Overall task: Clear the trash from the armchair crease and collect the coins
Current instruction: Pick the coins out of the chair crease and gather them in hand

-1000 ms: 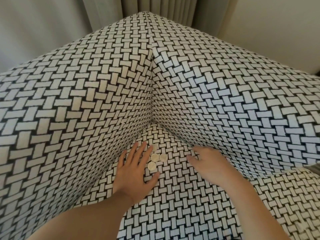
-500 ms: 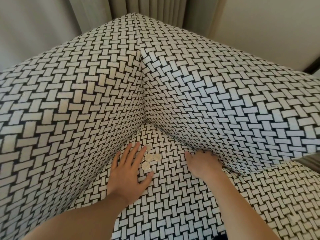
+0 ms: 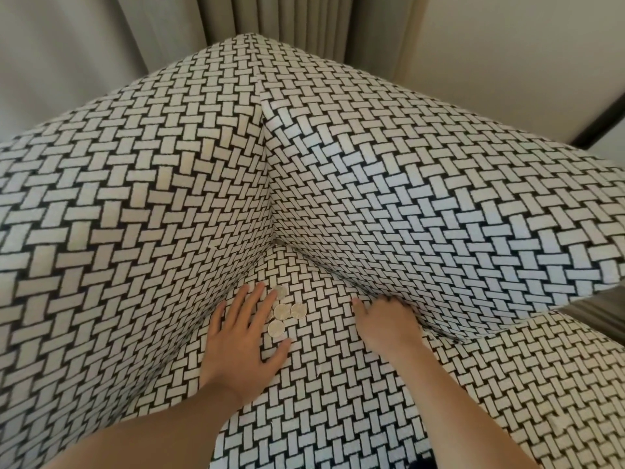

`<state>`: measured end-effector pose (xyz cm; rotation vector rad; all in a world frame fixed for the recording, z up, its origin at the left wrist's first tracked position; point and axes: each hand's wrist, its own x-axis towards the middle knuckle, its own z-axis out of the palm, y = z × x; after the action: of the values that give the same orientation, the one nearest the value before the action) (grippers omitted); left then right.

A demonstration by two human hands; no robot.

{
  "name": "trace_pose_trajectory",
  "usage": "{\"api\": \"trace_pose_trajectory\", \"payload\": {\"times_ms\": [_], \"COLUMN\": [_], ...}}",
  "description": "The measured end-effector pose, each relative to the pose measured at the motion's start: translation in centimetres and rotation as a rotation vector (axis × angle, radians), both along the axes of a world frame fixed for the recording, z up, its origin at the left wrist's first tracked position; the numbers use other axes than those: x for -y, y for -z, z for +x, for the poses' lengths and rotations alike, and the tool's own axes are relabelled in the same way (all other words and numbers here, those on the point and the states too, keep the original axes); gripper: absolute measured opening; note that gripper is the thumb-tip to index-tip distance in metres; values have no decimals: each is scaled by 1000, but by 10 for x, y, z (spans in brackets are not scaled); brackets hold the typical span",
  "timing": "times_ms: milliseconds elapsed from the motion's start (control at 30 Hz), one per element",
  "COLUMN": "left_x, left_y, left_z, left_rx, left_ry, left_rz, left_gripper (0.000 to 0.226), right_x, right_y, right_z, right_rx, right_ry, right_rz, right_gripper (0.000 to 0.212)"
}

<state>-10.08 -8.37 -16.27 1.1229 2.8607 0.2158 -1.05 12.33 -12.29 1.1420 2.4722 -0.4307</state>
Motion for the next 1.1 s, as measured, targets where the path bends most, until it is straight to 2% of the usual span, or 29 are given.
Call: {"api": "trace_pose_trajectory", "payload": {"times_ms": [133,233,333,467,633,833,933,1000,1100], "left_x": [0,0,0,0,0,0,-1,-1,0], "left_y": [-1,-1,-2,-3,-4,-6,-8,-8,-7], "left_z": [0,1,0,1,1,1,1,1,0], "left_rx": [3,8,8,13,11,8,15,13,4], "left_ry": [1,2,3,1,7,10,17,15,10], "left_rz": [-6,-1,5,8,-17,-38,-38,-39,-39], "left_gripper": [72,71,71,71,72,71,71,72,72], "right_x": [-3,-14,-18,-11,2,7,7,7,9], "right_y": [-3,-10,-12,-1,8,12,12,13,12], "right_z": [2,2,7,10,3,-5,-7,-8,-8], "right_rx": [-73,-199,-263,-370,-525,-668,-752,-769,-737], "right_ry": [120,266,326,401,566,801,934,942,818], "right_rz": [-157,-377,-487,-384,-191,-184,-175,-152,-56], "right_gripper": [59,39,40,38,23,20,10,10,9]}}
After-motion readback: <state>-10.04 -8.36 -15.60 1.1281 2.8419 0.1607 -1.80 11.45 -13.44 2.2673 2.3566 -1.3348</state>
